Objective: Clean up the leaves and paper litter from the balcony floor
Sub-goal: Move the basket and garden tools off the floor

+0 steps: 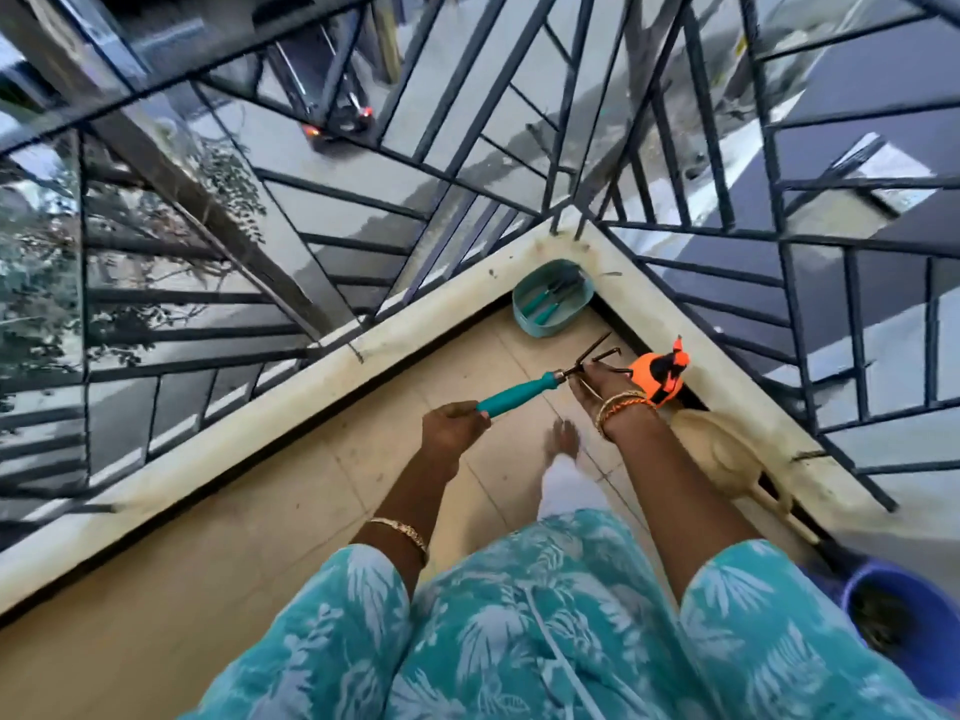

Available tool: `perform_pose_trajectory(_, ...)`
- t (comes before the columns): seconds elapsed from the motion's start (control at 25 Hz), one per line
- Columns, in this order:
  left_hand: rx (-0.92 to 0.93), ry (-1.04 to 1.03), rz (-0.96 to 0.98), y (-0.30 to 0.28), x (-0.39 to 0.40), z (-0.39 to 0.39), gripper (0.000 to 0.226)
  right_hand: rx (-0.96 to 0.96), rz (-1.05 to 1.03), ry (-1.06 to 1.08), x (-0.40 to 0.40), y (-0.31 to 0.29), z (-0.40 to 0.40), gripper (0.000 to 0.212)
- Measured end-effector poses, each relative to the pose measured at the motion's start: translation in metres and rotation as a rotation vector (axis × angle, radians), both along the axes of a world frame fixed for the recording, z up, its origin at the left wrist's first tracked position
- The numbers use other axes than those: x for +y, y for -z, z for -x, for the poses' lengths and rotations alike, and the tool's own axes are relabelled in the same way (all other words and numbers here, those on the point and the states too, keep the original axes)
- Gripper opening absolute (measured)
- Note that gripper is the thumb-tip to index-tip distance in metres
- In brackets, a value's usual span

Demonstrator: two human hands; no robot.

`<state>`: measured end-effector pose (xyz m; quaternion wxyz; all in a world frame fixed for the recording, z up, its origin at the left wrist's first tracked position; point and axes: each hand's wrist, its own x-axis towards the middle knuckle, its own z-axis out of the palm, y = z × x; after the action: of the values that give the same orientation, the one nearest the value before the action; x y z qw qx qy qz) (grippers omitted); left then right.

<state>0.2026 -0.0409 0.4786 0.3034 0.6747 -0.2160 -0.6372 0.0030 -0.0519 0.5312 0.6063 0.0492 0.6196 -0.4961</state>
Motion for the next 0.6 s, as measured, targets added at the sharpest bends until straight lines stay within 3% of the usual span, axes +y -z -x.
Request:
perform_pose_trajectory(0.16, -0.031, -0.074, -0.046, 0.017, -0.098, 0.067, 0.006, -0.029, -0.033, 0.033, -0.103, 0.024, 0.059, 0.006)
perform_pose_trajectory(0.36, -0.127, -0.135, -0.185, 0.043, -0.209, 0.142, 0.011, -0.046, -0.080, 0.041, -0.230, 0.051, 0.120, 0.015)
perform_pose_trajectory(0.4, -0.119, -0.144, -0.190, 0.054, -0.228, 0.151, 0.008, -0.040, -0.100, 0.031, -0.251, 0.065, 0.130, 0.014)
perform_pose_trajectory(0.48, -0.124, -0.127, -0.230, 0.088, -0.267, 0.169, 0.022, -0.040, -0.127, -0.001, -0.297, 0.102, 0.149, 0.013)
perform_pose_trajectory(0.6, -0.164, 0.005, -0.288, 0.142, -0.319, 0.181, 0.028, -0.030, -0.155, -0.062, -0.352, 0.176, 0.165, 0.013)
